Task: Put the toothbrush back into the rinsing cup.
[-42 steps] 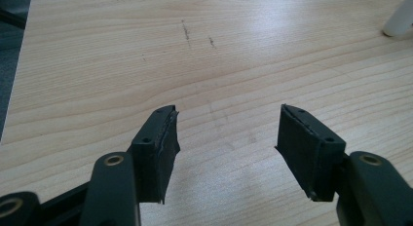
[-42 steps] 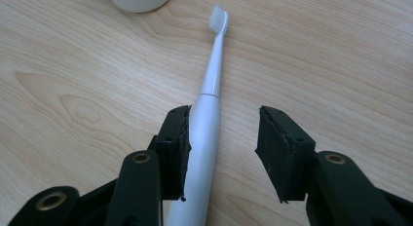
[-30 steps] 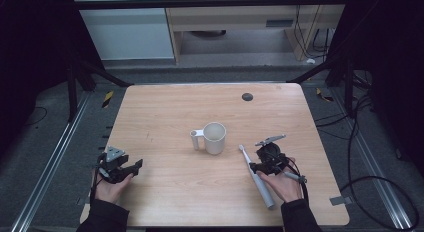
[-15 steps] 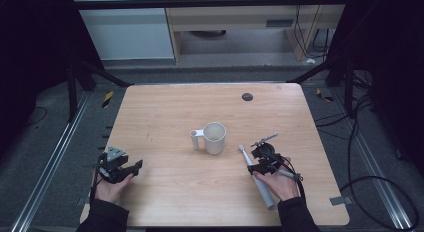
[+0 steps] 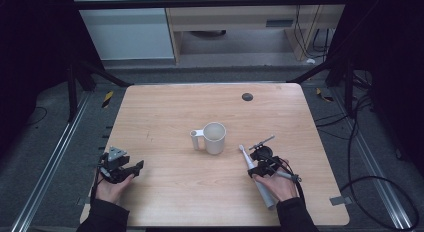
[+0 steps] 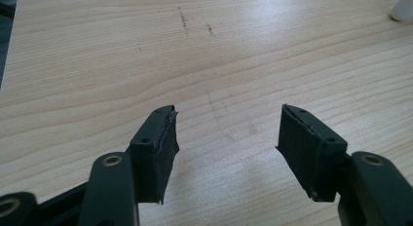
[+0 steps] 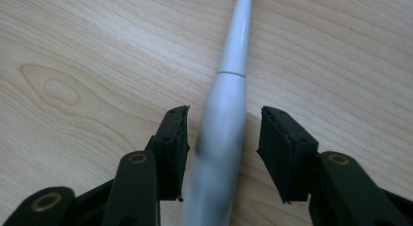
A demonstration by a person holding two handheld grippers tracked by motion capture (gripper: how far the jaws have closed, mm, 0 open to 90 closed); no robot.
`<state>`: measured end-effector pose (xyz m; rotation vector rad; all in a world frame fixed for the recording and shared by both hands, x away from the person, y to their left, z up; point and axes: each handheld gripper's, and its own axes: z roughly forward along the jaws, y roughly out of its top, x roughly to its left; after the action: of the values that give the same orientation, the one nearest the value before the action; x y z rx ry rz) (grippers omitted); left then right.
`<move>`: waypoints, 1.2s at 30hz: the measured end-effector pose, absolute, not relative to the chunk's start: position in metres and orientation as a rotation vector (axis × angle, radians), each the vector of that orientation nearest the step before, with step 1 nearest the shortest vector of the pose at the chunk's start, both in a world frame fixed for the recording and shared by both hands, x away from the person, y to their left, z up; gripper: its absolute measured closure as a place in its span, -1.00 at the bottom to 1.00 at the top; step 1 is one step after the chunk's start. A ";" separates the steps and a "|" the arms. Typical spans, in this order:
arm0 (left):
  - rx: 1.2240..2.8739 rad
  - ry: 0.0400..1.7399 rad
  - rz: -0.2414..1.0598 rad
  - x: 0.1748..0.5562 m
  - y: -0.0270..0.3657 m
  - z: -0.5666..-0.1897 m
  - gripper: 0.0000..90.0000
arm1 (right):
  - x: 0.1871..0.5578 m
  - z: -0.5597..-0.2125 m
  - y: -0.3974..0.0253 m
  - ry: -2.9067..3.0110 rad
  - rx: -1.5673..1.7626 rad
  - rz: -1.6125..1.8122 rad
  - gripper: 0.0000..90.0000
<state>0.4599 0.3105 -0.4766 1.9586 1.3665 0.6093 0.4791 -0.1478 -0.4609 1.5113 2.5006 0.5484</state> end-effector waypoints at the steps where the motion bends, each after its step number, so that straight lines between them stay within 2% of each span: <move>1: 1.959 1.367 0.604 0.460 0.311 -0.477 -0.14 | 0.479 -0.462 -0.148 2.506 1.511 0.549 0.21; 20: 1.965 1.370 0.595 0.461 0.310 -0.478 -0.10 | 0.480 -0.470 -0.143 2.530 1.544 0.497 0.47; 36: 1.964 1.370 0.579 0.461 0.309 -0.478 -0.07 | 0.478 -0.457 -0.149 2.503 1.566 0.545 0.49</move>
<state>0.4608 0.3094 -0.4783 1.9640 1.3702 0.5786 0.4776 -0.1494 -0.4571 1.5664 2.5030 0.5454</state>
